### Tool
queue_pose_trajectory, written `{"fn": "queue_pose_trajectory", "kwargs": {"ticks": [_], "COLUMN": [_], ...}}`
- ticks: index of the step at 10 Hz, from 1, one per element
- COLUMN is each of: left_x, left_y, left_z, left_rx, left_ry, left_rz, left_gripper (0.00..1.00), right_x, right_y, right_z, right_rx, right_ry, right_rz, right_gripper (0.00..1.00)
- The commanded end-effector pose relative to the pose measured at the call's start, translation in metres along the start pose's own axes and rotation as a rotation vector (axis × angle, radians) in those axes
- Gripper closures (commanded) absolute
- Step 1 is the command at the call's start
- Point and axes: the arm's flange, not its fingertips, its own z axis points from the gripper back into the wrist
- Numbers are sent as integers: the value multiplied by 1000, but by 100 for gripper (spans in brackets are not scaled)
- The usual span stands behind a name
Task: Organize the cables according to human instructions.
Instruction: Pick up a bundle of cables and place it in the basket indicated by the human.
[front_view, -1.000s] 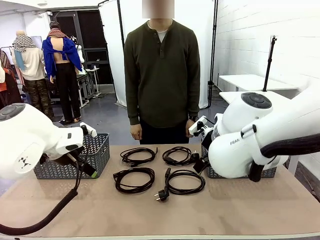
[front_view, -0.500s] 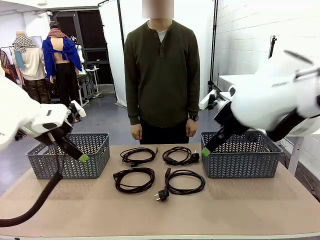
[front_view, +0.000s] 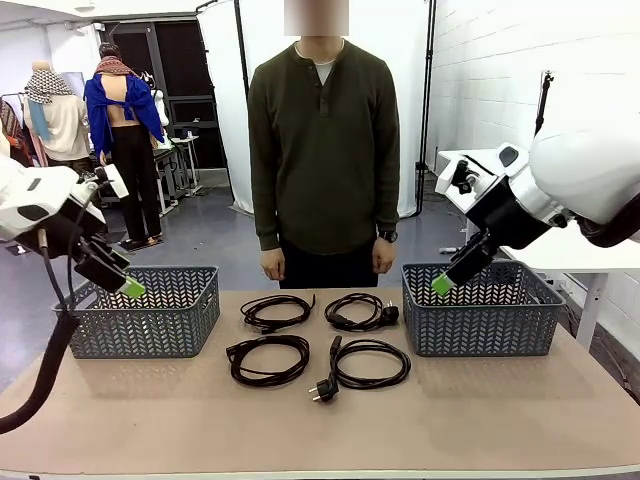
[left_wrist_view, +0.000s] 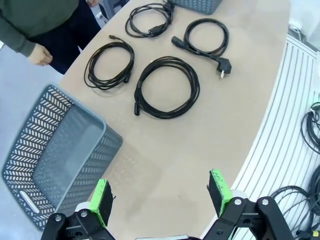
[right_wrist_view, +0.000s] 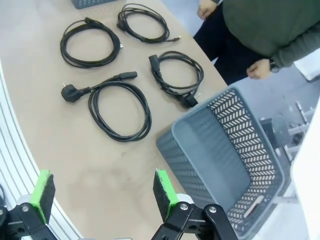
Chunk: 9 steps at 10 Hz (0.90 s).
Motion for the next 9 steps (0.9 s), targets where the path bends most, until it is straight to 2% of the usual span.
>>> {"fn": "queue_pose_trajectory", "kwargs": {"ticks": [1,2,3,9], "left_x": [-2,0,0,0], "left_y": [7,0,0,0], "left_z": [6,0,0,0], "left_rx": [-42,0,0,0], "left_ry": [12,0,0,0], "left_rz": [-5,0,0,0], "left_gripper": [0,0,0,0], "right_x": [-2,-1,-1,-1], "right_y": [-4,-2,0,0], "right_z": [-9,-11,-2,-2], "right_rx": [52,58,16,16], "right_ry": [-27,-28,-4,-4], "right_rz": [36,36,4,4], "right_gripper": [0,0,0,0]}}
